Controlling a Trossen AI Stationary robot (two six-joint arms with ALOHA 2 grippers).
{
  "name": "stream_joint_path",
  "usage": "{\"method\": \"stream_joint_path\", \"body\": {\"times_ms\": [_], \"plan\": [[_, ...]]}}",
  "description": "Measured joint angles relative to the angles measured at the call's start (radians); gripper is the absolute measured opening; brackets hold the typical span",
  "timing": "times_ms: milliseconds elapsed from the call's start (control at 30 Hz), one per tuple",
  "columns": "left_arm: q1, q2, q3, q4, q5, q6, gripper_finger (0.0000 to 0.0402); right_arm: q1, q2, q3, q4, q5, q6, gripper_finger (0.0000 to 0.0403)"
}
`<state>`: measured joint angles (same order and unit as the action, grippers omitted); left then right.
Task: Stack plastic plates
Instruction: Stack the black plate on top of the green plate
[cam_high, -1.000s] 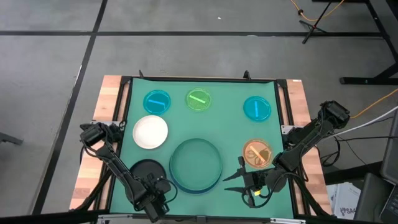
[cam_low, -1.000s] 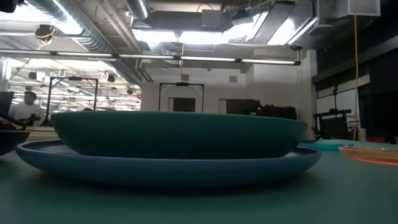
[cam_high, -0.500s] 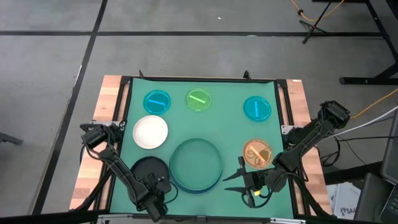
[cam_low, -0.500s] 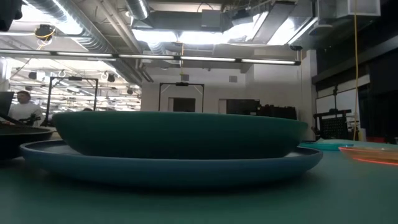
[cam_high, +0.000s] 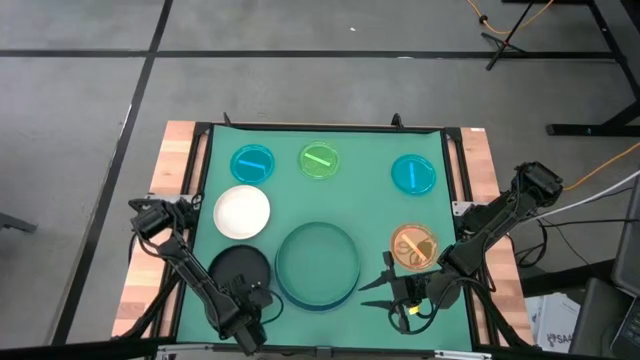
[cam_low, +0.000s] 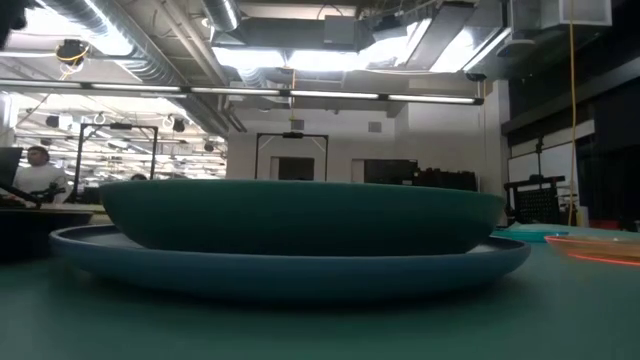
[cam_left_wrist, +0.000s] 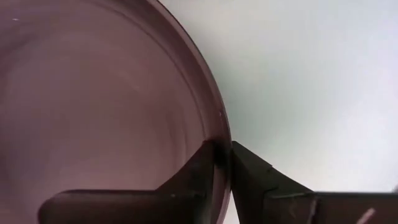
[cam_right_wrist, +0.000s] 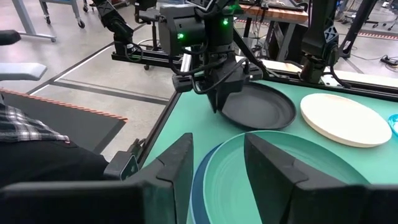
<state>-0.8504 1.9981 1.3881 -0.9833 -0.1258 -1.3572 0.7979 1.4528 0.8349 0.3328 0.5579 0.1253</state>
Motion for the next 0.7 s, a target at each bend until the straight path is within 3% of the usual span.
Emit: {"method": "stream_joint_path", "body": {"times_ms": [367,700], "plan": [[-0.007,-0.001,0.121,-0.232,-0.064,0.001,0.0009,0.000,0.000,0.000,-0.011,0.025,0.000,0.0134],[-0.008,-0.002,0.182,-0.267,-0.119,0.003,0.0002,0.000,0.000,0.000,-0.022,0.043,0.001,0.0134]]}}
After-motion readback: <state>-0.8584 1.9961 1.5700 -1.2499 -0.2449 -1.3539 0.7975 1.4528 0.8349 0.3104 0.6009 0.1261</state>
